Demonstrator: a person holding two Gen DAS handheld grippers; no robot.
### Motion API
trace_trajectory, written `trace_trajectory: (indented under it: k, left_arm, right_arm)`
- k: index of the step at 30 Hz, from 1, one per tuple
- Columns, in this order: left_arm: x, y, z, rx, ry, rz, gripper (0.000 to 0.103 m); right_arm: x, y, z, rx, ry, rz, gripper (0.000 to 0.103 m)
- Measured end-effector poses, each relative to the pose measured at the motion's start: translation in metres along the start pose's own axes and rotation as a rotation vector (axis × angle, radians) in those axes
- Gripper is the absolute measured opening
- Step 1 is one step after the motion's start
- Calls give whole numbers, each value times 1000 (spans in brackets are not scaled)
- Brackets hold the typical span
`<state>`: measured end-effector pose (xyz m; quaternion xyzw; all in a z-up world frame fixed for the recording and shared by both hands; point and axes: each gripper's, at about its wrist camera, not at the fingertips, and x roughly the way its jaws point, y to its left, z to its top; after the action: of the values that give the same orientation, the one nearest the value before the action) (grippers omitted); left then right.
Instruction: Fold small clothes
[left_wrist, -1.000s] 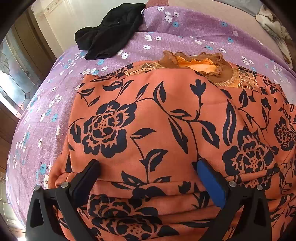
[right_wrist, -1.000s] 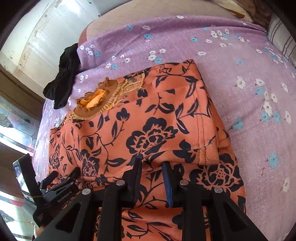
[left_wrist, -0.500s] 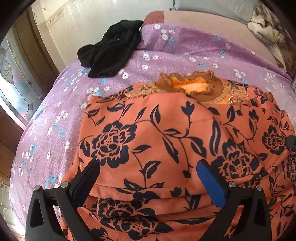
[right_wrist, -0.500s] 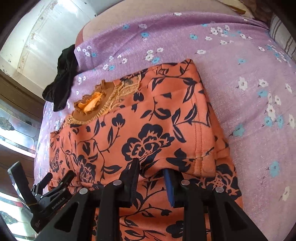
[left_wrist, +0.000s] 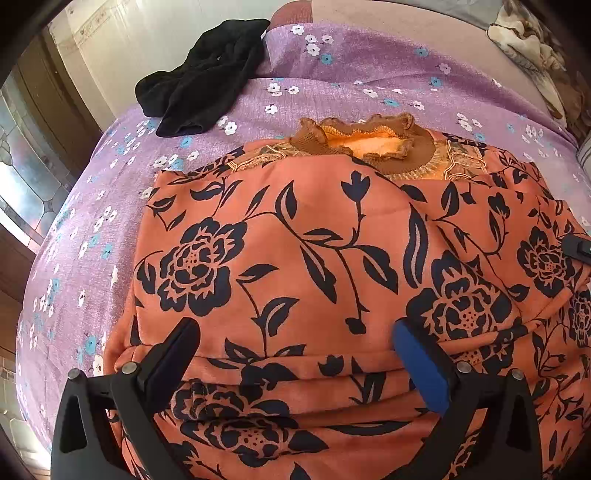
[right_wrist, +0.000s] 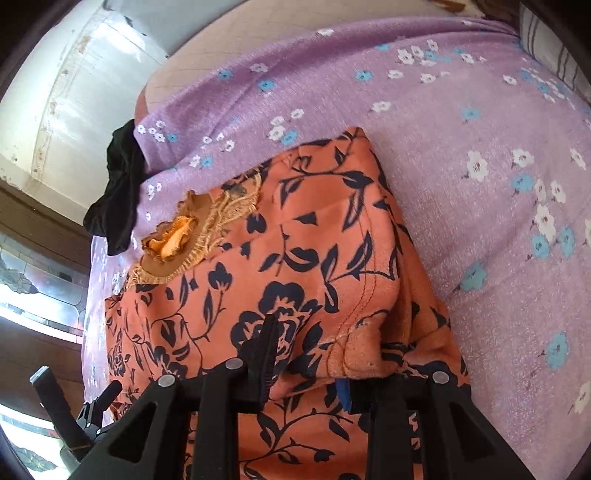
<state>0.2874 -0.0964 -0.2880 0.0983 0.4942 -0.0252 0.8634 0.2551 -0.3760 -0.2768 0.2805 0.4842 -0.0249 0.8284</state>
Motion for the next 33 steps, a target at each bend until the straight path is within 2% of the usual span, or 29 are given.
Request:
trace_trajectory:
  k: [4,7,9,11,13,14,18,19,21,25,29,33]
  left_arm:
    - [-4,9,2,-22,-14,21,103]
    - [-8,13,3,-19,-46,76,103]
    - [-10,15,4,-21,-63,88,103]
    - [-11,15,6,-19,-71,87,103]
    - [-9,14,7,-14,-69,108,103]
    - [-8,14,6,-12,-64,120,103]
    - [6,16,4,6,1,157,103]
    - [11,15,3,18,24,158,103]
    - [9,17,3,11,13,154,103]
    - [2,14,4,20,-18,122,103]
    - [11,12,4,27,19,103,103]
    - [13,11,3,31,27,96,103]
  right_arm:
    - [-23,-15,10,11,-89,-74,31]
    - [-47,-40,19,65,-208,-204,31]
    - [-58,-52,22,97,-270,-182,31]
    - [-54,-54,25,109,-241,-82,31]
    - [-39,-47,23,94,-170,19,31]
    - [-30,-41,20,76,-129,30,31]
    - [7,-34,10,46,15,-25,30]
    - [10,-36,10,52,11,-22,30]
    - [6,-36,15,70,-2,-4,29]
    - [-4,-30,19,44,-101,26,29]
    - [20,-27,16,31,-39,5,30]
    - [12,-17,14,-7,-50,-6,30]
